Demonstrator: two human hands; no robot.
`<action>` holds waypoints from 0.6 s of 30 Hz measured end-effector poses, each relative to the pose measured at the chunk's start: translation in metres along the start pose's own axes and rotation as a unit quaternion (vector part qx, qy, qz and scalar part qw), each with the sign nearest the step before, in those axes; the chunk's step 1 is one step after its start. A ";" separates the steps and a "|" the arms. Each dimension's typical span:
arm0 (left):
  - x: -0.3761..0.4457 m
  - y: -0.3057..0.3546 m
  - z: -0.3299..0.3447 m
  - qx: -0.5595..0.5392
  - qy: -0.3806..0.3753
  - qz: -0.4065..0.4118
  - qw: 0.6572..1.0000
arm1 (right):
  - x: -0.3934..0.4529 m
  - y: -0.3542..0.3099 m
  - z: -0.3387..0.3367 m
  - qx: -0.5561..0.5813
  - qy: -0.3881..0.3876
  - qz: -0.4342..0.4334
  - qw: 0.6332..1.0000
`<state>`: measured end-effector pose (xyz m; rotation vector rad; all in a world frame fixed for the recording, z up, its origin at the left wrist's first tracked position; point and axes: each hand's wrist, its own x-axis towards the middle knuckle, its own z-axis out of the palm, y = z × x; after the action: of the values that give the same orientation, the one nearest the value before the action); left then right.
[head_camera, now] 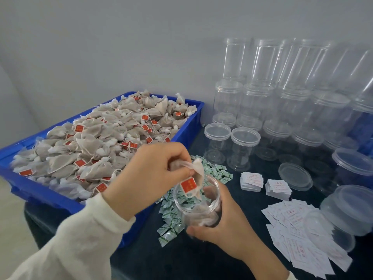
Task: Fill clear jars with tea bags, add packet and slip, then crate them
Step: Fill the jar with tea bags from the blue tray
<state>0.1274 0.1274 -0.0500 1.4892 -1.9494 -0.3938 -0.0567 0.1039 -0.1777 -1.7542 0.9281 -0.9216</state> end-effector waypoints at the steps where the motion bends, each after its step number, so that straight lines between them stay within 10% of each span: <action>1: 0.000 0.001 0.007 0.021 -0.012 0.009 1.000 | 0.000 -0.001 0.000 0.001 0.001 -0.006 1.000; 18: 0.020 0.015 0.046 0.449 -0.207 0.122 0.861 | 0.002 -0.002 0.000 -0.008 0.001 -0.006 1.000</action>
<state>0.0834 0.1068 -0.0700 1.7338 -2.8546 0.4267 -0.0553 0.1029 -0.1757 -1.7750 0.9299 -0.9269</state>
